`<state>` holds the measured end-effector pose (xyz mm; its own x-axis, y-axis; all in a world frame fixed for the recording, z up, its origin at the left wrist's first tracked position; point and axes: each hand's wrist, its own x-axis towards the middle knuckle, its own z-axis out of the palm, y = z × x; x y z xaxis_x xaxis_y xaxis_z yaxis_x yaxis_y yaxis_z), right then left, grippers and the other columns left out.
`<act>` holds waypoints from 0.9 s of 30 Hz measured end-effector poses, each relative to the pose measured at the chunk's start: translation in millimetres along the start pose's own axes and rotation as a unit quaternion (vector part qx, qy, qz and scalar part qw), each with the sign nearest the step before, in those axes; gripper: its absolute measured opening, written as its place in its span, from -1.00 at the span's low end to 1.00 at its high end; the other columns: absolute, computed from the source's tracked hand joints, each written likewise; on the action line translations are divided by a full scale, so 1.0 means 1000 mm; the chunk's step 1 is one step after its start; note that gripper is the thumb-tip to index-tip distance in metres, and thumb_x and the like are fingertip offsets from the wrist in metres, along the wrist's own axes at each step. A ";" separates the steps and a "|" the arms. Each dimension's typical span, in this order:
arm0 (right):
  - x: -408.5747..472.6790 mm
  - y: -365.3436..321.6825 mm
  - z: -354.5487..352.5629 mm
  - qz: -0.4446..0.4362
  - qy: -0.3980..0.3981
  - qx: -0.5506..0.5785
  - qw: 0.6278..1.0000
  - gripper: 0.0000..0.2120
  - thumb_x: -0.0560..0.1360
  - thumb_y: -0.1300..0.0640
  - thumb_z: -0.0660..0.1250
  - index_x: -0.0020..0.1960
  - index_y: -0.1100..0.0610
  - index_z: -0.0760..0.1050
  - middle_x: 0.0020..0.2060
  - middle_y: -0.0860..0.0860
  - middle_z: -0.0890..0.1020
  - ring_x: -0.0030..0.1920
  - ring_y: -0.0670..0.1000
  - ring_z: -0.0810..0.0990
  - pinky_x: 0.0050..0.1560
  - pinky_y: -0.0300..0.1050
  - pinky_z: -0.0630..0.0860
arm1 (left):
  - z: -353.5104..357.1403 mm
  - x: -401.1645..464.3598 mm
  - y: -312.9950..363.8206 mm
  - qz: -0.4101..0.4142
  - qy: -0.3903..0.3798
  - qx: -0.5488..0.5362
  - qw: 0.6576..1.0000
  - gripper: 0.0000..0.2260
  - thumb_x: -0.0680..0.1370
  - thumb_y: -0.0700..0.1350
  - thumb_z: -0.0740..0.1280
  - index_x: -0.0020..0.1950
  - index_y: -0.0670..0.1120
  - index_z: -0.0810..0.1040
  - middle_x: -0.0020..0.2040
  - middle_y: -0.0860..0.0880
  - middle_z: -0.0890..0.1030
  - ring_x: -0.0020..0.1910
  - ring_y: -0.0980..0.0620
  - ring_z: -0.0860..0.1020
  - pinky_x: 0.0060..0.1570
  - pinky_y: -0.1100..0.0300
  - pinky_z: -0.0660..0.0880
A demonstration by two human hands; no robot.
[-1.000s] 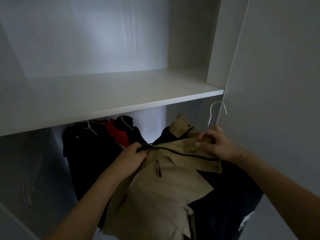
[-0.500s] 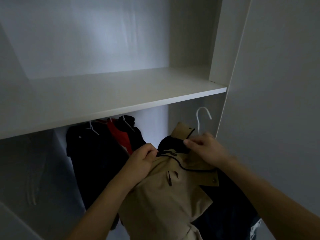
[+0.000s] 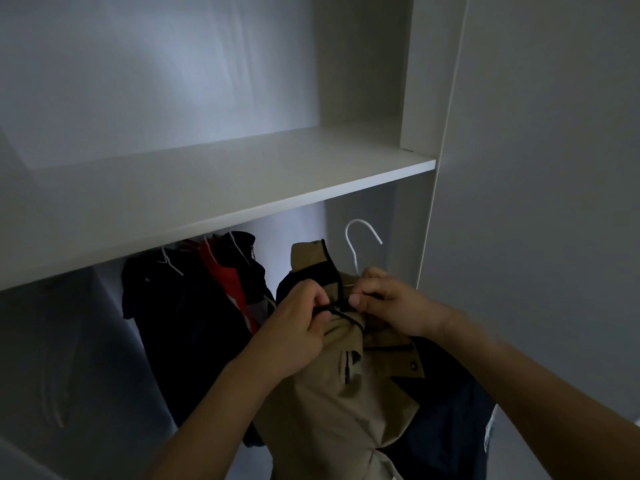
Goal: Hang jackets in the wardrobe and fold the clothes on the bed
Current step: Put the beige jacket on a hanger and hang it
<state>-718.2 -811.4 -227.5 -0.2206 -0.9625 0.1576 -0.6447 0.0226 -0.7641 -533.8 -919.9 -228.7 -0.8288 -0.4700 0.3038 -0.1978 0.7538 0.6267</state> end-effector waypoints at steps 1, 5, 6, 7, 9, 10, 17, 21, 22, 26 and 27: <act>0.000 0.000 -0.002 0.010 -0.014 0.020 1.000 -0.75 0.55 -0.01 0.30 -0.26 -0.29 0.54 -0.12 -0.06 0.37 -0.11 -0.18 0.44 0.07 -0.24 0.39 | 0.000 -0.002 0.002 -0.008 -0.004 0.011 1.000 -0.93 0.63 -0.11 0.25 0.03 0.03 0.36 -0.02 0.10 0.44 -0.03 0.21 0.45 -0.05 0.34 0.43; 0.003 0.012 -0.007 0.045 -0.024 0.000 0.999 -0.82 0.57 0.08 0.32 -0.19 -0.08 0.59 -0.10 -0.07 0.32 -0.05 -0.13 0.41 0.15 -0.23 0.37 | 0.004 -0.008 0.012 -0.048 0.015 0.046 0.998 -0.94 0.63 -0.09 0.22 0.01 -0.04 0.36 -0.06 0.01 0.45 -0.10 0.10 0.46 -0.07 0.15 0.46; 0.004 0.017 -0.012 0.055 -0.002 -0.020 0.998 -0.87 0.56 0.08 0.33 -0.14 0.01 0.60 -0.09 -0.08 0.31 -0.03 -0.13 0.41 0.17 -0.24 0.36 | 0.003 -0.011 0.014 -0.058 0.017 0.046 0.997 -0.94 0.63 -0.08 0.21 0.00 -0.04 0.36 -0.07 0.01 0.44 -0.12 0.10 0.46 -0.11 0.16 0.45; 0.005 0.021 -0.018 0.065 0.021 -0.035 0.997 -0.90 0.55 0.09 0.35 -0.11 0.06 0.61 -0.09 -0.09 0.30 -0.03 -0.13 0.40 0.17 -0.28 0.34 | 0.002 -0.015 0.015 -0.065 0.012 0.041 0.997 -0.93 0.63 -0.08 0.20 -0.02 -0.03 0.35 -0.09 0.02 0.44 -0.14 0.11 0.45 -0.17 0.20 0.43; 0.006 0.028 -0.031 0.084 0.054 -0.041 0.994 -0.93 0.53 0.12 0.37 -0.08 0.09 0.61 -0.10 -0.08 0.27 -0.05 -0.16 0.37 0.08 -0.41 0.32 | -0.004 -0.022 0.013 -0.075 -0.004 0.036 0.997 -0.89 0.63 -0.09 0.20 -0.08 0.00 0.33 -0.15 0.03 0.44 -0.22 0.13 0.44 -0.29 0.26 0.35; 0.006 0.031 -0.036 0.092 0.070 -0.036 0.993 -0.94 0.53 0.13 0.37 -0.08 0.10 0.62 -0.11 -0.07 0.26 -0.07 -0.18 0.36 0.04 -0.43 0.31 | -0.009 -0.026 0.010 -0.081 -0.020 0.040 0.996 -0.87 0.63 -0.10 0.20 -0.11 0.01 0.32 -0.19 0.02 0.44 -0.26 0.13 0.42 -0.32 0.27 0.32; 0.015 0.010 -0.025 0.102 0.073 0.027 0.992 -0.78 0.58 0.11 0.32 -0.09 0.28 0.58 -0.07 -0.03 0.27 -0.03 -0.15 0.37 0.04 -0.52 0.25 | 0.003 -0.001 0.006 -0.146 -0.132 0.123 0.973 -0.81 0.62 0.08 0.16 -0.03 -0.03 0.34 -0.15 0.00 0.45 -0.25 0.07 0.42 -0.30 0.16 0.33; 0.018 -0.003 -0.021 0.072 0.046 -0.012 0.996 -0.84 0.55 0.10 0.35 -0.19 0.08 0.59 -0.08 -0.06 0.23 -0.02 -0.18 0.34 0.04 -0.55 0.23 | 0.037 0.020 0.006 -0.095 -0.107 0.138 0.980 -0.78 0.66 0.02 0.12 -0.08 -0.08 0.38 -0.15 -0.05 0.51 -0.18 -0.06 0.53 -0.22 0.07 0.42; 0.017 0.000 -0.023 0.071 0.051 -0.028 0.996 -0.82 0.55 0.10 0.35 -0.24 0.01 0.57 -0.08 -0.05 0.22 -0.03 -0.17 0.32 0.05 -0.49 0.24 | 0.039 0.019 0.004 -0.092 -0.115 0.116 0.982 -0.76 0.66 -0.01 0.11 -0.11 -0.11 0.39 -0.16 -0.07 0.52 -0.19 -0.08 0.53 -0.20 0.04 0.44; 0.011 0.013 -0.037 0.106 0.069 -0.066 0.990 -0.87 0.53 0.12 0.39 -0.20 0.00 0.60 -0.06 -0.01 0.18 -0.06 -0.16 0.27 0.19 -0.37 0.21 | 0.025 0.001 -0.001 -0.081 -0.157 0.018 0.984 -0.69 0.66 -0.03 0.14 -0.27 -0.07 0.34 -0.27 -0.03 0.46 -0.31 0.06 0.42 -0.27 0.13 0.37; 0.010 0.015 -0.040 0.119 0.078 -0.060 0.988 -0.88 0.53 0.12 0.38 -0.18 0.01 0.61 -0.07 -0.02 0.18 -0.06 -0.18 0.27 0.18 -0.39 0.19 | 0.021 -0.004 -0.003 -0.074 -0.169 0.028 0.982 -0.69 0.66 -0.03 0.15 -0.27 -0.07 0.33 -0.28 -0.03 0.45 -0.32 0.09 0.40 -0.29 0.17 0.34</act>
<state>-759.4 -809.7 -211.8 -0.4809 -0.8728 0.0833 -0.6402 0.2846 -0.7135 -541.1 -910.6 -247.1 -0.9133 -0.4042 -0.0503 -0.3504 0.7166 0.6031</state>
